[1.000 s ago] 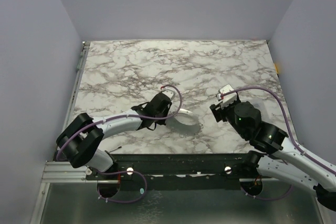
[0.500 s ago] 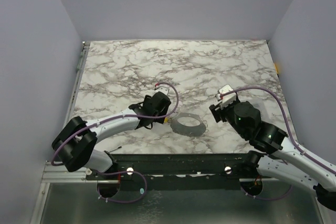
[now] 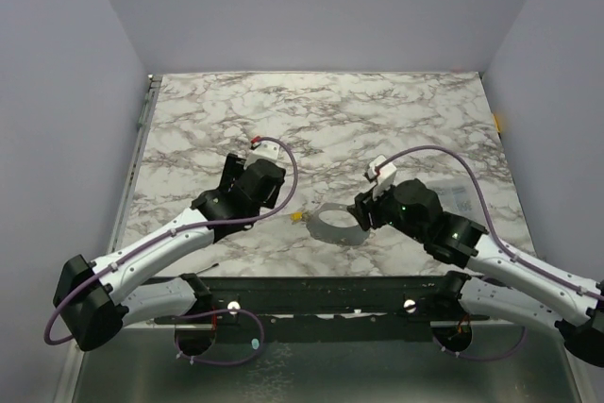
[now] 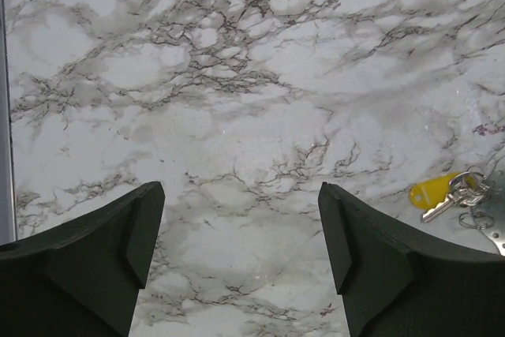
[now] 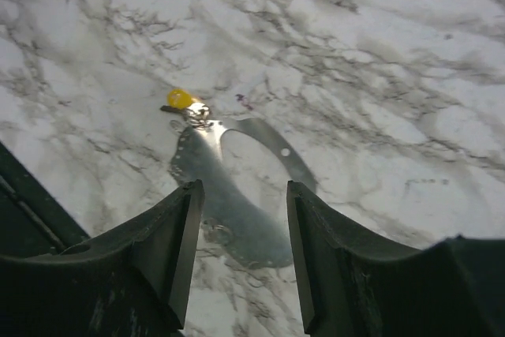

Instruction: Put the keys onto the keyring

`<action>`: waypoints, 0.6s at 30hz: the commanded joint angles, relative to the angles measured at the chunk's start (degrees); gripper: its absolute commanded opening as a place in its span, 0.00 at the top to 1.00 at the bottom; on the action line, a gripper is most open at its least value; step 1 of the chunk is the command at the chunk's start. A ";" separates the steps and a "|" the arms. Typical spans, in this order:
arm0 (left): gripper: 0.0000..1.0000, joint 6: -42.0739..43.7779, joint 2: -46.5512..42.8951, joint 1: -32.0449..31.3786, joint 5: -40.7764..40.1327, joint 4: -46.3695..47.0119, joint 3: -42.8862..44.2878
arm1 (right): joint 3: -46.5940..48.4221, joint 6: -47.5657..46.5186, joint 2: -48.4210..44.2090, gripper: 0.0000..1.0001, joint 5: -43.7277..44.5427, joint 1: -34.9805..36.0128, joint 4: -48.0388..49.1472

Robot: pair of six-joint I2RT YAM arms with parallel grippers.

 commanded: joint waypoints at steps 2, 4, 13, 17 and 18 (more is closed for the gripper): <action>0.15 2.20 -0.92 0.11 -1.45 1.13 -2.54 | -1.38 15.07 8.72 0.48 -13.41 -0.01 9.35; 0.15 2.25 -1.50 0.16 -1.21 1.65 -2.77 | -0.79 17.47 12.58 0.49 -14.00 0.27 10.36; 0.18 3.07 -5.35 0.66 1.17 4.22 -4.49 | 7.33 19.37 28.41 0.50 -8.76 1.58 3.73; 0.18 3.42 -6.76 1.09 2.19 4.73 -4.76 | 9.05 19.99 32.25 0.51 -8.74 3.36 3.47; 0.18 3.42 -7.11 1.26 2.51 4.80 -4.85 | 9.08 19.53 32.73 0.51 -8.98 3.84 3.99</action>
